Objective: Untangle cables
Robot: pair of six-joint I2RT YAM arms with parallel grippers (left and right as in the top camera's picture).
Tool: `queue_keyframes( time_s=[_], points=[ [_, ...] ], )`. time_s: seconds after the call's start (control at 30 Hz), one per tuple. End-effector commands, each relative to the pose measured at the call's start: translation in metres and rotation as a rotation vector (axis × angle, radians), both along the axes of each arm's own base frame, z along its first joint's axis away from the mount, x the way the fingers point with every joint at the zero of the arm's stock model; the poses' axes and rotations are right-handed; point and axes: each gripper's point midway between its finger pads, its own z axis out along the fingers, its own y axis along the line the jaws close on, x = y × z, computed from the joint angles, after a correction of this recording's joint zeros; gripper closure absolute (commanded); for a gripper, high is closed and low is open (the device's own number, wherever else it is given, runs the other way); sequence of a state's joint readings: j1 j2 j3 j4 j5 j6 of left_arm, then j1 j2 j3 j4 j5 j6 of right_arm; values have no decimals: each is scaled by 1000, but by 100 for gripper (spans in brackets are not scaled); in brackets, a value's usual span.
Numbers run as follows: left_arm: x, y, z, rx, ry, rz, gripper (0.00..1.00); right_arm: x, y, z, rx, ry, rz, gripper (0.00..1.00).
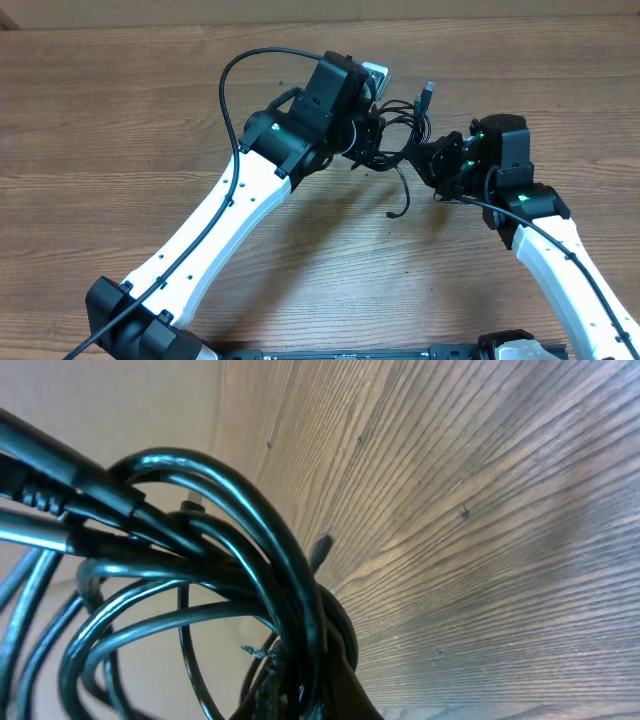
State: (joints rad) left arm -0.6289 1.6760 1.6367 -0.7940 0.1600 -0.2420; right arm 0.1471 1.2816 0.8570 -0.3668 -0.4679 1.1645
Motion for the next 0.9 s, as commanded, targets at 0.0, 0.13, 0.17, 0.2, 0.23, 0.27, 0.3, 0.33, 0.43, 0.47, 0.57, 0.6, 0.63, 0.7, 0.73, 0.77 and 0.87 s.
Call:
queue_keyframes(
  time_s=[0.0,0.13,0.17,0.2,0.23,0.27,0.3,0.33,0.43,0.47,0.57,0.6,0.63,0.7,0.73,0.77,0.87],
  points=[
    [12,24,7,113,-82,77,96,7,-16,1,-16,-14,-36,96],
    [17,36,5,166,-103,126,96,7,-18,2,-19,-32,-7,96],
    [18,37,5,170,-105,130,96,7,-18,2,-22,-36,-2,96],
    [19,39,5,180,-110,139,96,6,-19,2,-19,-33,-1,96],
    [19,41,5,186,-112,144,96,6,-18,3,-15,-33,2,96],
    [20,44,4,201,-116,156,96,6,-18,4,-7,-34,10,96],
    [21,47,4,215,-120,167,96,5,-17,4,0,-35,15,96],
    [22,51,3,230,-123,178,96,4,-16,6,15,-34,26,96],
    [24,61,1,275,-132,211,96,2,-15,9,36,-45,57,96],
    [24,62,1,283,-135,218,96,2,-14,9,38,-46,61,96],
    [25,66,1,300,-141,232,96,0,-13,11,53,-47,75,96],
    [25,66,1,300,-141,232,96,0,-13,11,55,-47,76,96],
    [25,66,1,300,-142,232,96,0,-13,11,54,-47,76,96],
    [28,72,2,322,-154,253,96,-2,-9,13,65,-59,109,96],
    [29,75,3,335,-162,265,96,-4,-7,15,74,-61,123,96],
    [30,78,3,348,-170,278,96,-5,-5,16,80,-65,133,96],
    [37,93,7,405,-209,341,96,-7,-5,22,106,-100,186,96]
  ],
)
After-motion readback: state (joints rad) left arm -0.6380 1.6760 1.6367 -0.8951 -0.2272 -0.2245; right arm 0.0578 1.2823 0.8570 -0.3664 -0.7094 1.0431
